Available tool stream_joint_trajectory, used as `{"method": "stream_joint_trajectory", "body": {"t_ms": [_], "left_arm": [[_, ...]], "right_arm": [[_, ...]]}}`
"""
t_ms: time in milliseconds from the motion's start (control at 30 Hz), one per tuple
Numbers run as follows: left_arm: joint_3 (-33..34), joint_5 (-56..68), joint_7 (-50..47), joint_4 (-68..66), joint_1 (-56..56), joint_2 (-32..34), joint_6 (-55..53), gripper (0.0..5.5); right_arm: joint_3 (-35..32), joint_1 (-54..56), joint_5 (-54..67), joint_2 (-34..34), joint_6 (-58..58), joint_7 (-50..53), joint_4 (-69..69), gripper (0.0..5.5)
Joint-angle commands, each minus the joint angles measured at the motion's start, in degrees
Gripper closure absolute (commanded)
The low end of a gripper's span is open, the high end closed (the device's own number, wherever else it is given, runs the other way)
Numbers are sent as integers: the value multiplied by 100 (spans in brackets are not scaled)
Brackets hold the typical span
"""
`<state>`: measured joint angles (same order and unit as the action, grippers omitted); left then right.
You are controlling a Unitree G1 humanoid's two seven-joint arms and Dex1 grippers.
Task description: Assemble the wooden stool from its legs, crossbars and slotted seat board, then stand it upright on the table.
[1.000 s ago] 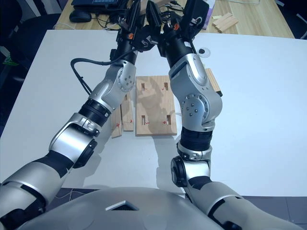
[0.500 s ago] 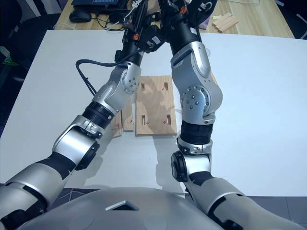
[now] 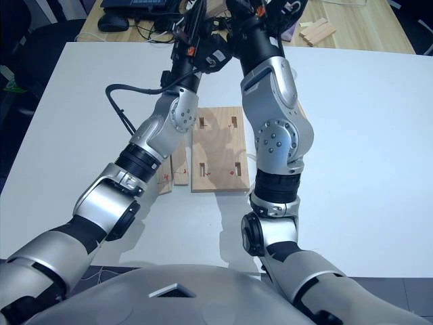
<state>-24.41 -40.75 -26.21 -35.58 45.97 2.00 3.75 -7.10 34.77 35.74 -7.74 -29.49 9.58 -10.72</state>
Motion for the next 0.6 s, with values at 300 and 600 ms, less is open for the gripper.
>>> {"method": "stream_joint_trajectory", "body": {"t_ms": [300, 600], "left_arm": [[-171, -71, 69, 337, -136, -58, -21, 341], [-333, -139, 294, 1361, -1182, 364, 288, 215]], "right_arm": [[-27, 266, 20, -164, 218, 71, 43, 511], [-177, 424, -621, 391, 879, -70, 68, 511]]}}
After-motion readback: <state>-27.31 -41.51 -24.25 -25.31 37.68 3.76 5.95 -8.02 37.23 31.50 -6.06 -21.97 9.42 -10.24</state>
